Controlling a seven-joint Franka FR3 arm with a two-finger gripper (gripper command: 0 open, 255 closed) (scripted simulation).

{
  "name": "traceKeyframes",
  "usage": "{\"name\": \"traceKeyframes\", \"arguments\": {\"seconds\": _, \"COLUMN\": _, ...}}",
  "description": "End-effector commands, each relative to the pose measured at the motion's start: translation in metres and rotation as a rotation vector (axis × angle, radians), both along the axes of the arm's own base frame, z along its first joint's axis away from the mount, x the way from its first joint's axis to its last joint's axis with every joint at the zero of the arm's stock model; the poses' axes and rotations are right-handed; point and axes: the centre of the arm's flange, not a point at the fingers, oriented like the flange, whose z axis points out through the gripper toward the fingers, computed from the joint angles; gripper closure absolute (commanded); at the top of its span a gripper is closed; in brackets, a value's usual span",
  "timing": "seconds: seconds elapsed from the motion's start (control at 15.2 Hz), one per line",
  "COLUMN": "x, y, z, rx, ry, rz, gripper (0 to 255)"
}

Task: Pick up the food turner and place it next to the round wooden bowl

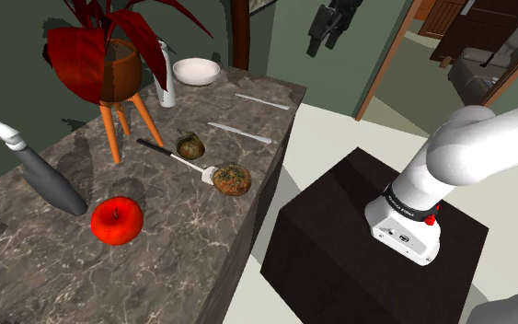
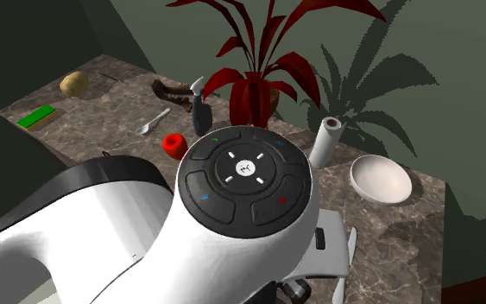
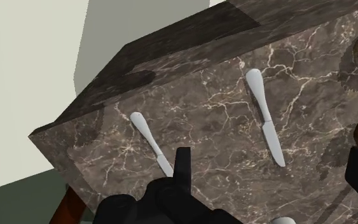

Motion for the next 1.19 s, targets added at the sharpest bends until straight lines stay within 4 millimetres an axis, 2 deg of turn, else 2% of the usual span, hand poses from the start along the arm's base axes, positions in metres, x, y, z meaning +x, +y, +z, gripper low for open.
{"name": "traceKeyframes", "arguments": {"seconds": 0.0, "x": 0.008, "y": 0.017, "z": -0.016, "rx": 0.001, "ry": -0.005, "rz": 0.023, "gripper": 0}}
{"name": "traceKeyframes", "arguments": {"seconds": 1.12, "x": 0.055, "y": 0.183, "z": -0.154, "rx": 0.001, "ry": -0.034, "rz": 0.214, "gripper": 0}}
